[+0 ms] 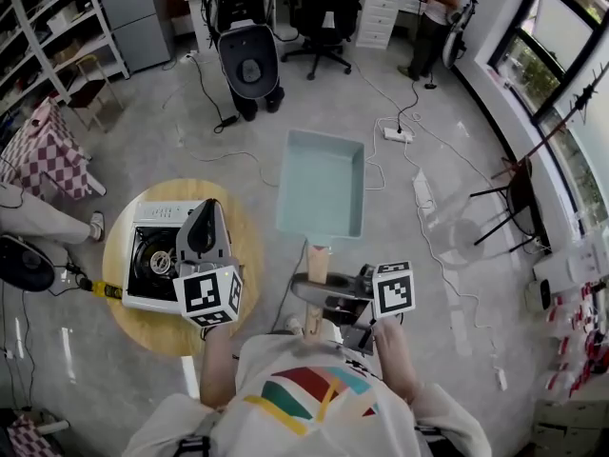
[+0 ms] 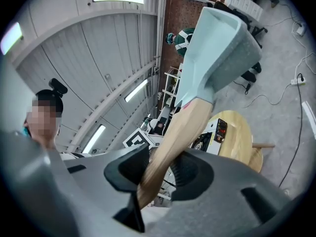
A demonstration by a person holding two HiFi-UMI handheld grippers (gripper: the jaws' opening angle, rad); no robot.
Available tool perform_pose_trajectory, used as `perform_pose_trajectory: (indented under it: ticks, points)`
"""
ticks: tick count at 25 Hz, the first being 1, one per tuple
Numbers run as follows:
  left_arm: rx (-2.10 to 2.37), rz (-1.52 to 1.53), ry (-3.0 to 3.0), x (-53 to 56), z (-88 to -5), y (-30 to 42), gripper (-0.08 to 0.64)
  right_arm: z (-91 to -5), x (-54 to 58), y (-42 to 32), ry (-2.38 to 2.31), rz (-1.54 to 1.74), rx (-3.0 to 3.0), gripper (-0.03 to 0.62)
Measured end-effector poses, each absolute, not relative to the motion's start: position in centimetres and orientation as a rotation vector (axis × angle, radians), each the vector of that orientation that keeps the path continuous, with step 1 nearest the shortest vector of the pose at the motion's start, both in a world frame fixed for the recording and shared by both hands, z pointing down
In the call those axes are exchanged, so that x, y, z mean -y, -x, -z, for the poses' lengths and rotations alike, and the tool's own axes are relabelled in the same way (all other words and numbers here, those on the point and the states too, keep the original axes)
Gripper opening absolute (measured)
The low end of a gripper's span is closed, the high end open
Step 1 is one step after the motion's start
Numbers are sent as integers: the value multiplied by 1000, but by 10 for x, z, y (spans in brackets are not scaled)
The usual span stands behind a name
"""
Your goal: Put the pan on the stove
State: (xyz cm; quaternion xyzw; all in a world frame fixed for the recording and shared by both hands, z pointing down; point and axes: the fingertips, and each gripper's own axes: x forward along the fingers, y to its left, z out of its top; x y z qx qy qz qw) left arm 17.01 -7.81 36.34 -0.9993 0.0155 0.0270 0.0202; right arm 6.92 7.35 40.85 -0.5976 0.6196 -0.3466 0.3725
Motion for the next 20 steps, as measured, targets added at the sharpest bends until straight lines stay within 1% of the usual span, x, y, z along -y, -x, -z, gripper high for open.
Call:
perform_pose_trajectory:
  ticks: [13, 20]
  points:
    - [-194, -32, 3116, 96, -360, -188, 12, -396, -63, -112, 1516, 955, -1629, 117]
    - [-296, -15, 3087, 92, -358, -198, 12, -392, -68, -135, 1415, 983, -1699, 120]
